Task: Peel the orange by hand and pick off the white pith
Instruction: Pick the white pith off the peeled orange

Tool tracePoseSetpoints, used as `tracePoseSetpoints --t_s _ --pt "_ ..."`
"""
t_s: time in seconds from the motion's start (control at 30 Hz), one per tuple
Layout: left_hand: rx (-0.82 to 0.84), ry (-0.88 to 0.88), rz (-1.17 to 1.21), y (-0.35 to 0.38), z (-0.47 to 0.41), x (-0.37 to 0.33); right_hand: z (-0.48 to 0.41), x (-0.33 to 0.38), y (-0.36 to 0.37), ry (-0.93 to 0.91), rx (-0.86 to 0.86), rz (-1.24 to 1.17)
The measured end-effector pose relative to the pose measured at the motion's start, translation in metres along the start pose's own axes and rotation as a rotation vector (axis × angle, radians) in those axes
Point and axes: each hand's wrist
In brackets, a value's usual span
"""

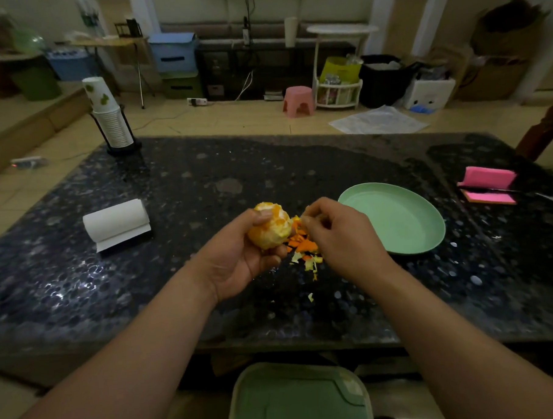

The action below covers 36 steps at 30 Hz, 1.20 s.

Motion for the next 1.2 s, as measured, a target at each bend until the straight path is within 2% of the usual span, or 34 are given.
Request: tracePoseSetpoints --t_s 0.13,0.23,0.47,0.83,1.0,1.13,1.2 --pt "-0.062 0.032 -0.043 0.002 -0.003 0.002 0.000 0.004 -0.003 -0.044 -0.037 -0.019" --pt "-0.058 0.062 -0.082 0.001 -0.004 0.002 0.002 0.007 -0.006 -0.083 0.013 -0.083" --pt "-0.069 0.091 -0.208 0.002 -0.006 0.005 0.005 0.009 -0.004 -0.135 0.019 -0.039" --pt "-0.111 0.179 -0.530 0.007 -0.003 0.007 0.012 0.011 -0.003 -0.227 -0.011 0.216" --pt "-0.078 0.155 -0.519 0.008 -0.002 0.007 0.012 0.012 -0.007 -0.232 -0.029 0.212" --pt "-0.036 0.111 -0.330 0.008 -0.001 0.005 0.010 0.009 -0.008 -0.132 -0.042 0.063" --pt "-0.033 0.097 -0.246 0.006 -0.003 0.004 0.007 0.003 -0.005 -0.068 -0.034 0.064"
Point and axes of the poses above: each hand's wrist, its own z-axis away from the middle knuckle, its own y-axis out of the palm, x = y × z, and after that the axes turned 1 degree about x, right-handed
